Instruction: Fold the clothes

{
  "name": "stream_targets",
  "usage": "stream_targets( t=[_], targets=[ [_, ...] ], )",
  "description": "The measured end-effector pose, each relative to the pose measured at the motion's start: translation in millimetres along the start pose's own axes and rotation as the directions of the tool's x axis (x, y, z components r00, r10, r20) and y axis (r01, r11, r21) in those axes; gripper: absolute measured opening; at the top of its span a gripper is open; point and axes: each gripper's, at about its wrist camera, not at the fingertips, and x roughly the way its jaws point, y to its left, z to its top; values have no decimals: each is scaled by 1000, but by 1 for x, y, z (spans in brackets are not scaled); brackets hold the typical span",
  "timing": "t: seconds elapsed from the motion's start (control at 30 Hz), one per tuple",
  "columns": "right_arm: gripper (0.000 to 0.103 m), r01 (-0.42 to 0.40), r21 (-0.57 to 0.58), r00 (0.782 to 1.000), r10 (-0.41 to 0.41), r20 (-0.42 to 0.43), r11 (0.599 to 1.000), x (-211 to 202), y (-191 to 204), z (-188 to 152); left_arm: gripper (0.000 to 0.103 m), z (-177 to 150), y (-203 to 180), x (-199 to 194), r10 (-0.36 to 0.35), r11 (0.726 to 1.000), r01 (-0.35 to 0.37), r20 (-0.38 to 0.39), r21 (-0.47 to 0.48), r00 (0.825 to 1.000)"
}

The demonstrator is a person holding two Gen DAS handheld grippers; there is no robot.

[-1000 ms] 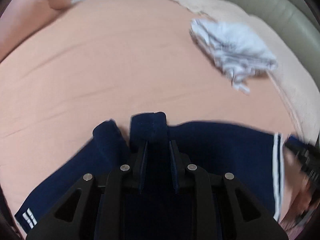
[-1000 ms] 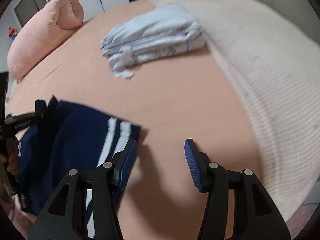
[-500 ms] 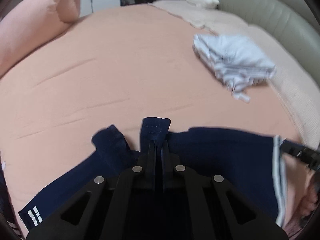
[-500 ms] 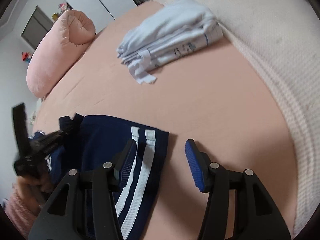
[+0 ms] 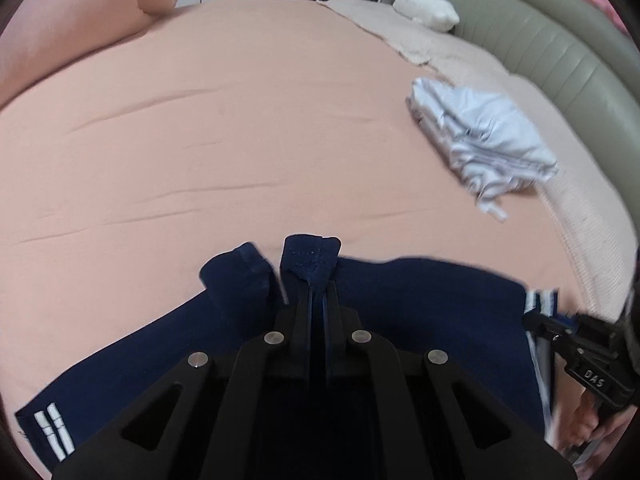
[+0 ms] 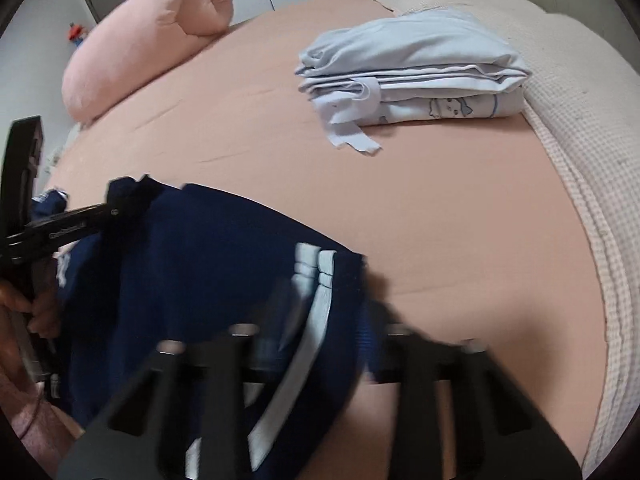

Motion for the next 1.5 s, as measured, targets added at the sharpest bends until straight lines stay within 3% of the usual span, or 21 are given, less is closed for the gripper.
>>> stream_targets(
  t=[0.03, 0.13, 0.27, 0.37, 0.43, 0.47, 0.53, 0.57, 0.67, 0.7, 0.8, 0.83, 0.87, 0.97, 1.03, 1.17, 1.33, 1.4, 1.5],
  targets=[
    [7, -1, 18, 1000, 1, 6, 1000, -4, -4, 0, 8, 2, 0, -1, -14, 1000, 14, 5, -7, 1000],
    [6, 75, 40, 997, -76, 28, 996, -19, -16, -4, 29, 2, -1, 2, -17, 1000, 17, -5, 7, 1000],
    [6, 129, 54, 992, -129, -17, 990, -22, -29, -16, 29, 2, -3, 8, -14, 999, 15, -24, 30, 1000],
    [6, 128, 47, 992, -128, -2, 991, -27, -24, -16, 30, 3, -6, 10, -40, 998, 42, -46, 55, 998],
    [9, 70, 76, 997, -72, 19, 995, -30, -27, -14, 34, 5, -12, 21, 19, 993, -9, -90, 117, 996],
    [21, 33, 111, 999, -36, 16, 993, -28, -31, -14, 35, 6, -15, 24, 51, 989, -37, -96, 142, 994],
    [33, -2, 172, 1000, 4, -14, 985, -17, -41, -12, 31, 9, -21, 26, 103, 980, -86, -86, 177, 991],
    [32, -4, 181, 1000, 8, -21, 983, -13, -39, -10, 23, 11, -23, 27, 127, 976, -111, -77, 186, 989],
    [29, 36, 146, 999, -35, -7, 989, -10, -33, -5, 20, 18, -23, 27, 196, 963, -184, -43, 197, 980],
    [29, 71, 124, 998, -70, -8, 990, -9, -31, -5, 23, 19, -22, 27, 196, 964, -185, -44, 192, 980],
    [29, 135, 89, 991, -136, -2, 987, -10, -27, -4, 25, 18, -17, 2, 34, 993, -34, -3, 116, 999],
    [32, 139, 89, 990, -140, 6, 986, -14, -26, -3, 35, 14, -17, -14, -20, 994, 18, 20, 107, 1000],
    [32, 136, 87, 990, -138, 24, 987, -22, -25, -4, 45, 7, -19, -27, -30, 992, 26, 30, 122, 999],
    [33, 79, 66, 994, -84, 77, 995, -49, -15, -10, 46, -23, -24, -55, 12, 983, -13, 9, 183, 1000],
    [35, 36, 40, 998, -38, 52, 999, -60, 2, -19, 46, -46, -23, -69, 33, 978, -29, -17, 207, 999],
    [36, -25, -12, 999, 25, -38, 1000, -59, 44, -47, 45, -92, -6, -86, 16, 995, -13, -30, 95, 999],
    [35, -26, -96, 987, 10, -159, 995, -43, 76, -81, 45, -142, 24, -86, 99, 995, -102, -120, -19, 988],
    [31, 29, -161, 986, -54, -155, 987, -43, 76, -90, 41, -153, 29, -95, 124, 992, -126, -128, -10, 984],
    [33, 83, -156, 986, -104, -128, 984, -56, 75, -93, 41, -162, 34, -113, 131, 991, -134, -111, -20, 985]
  ],
)
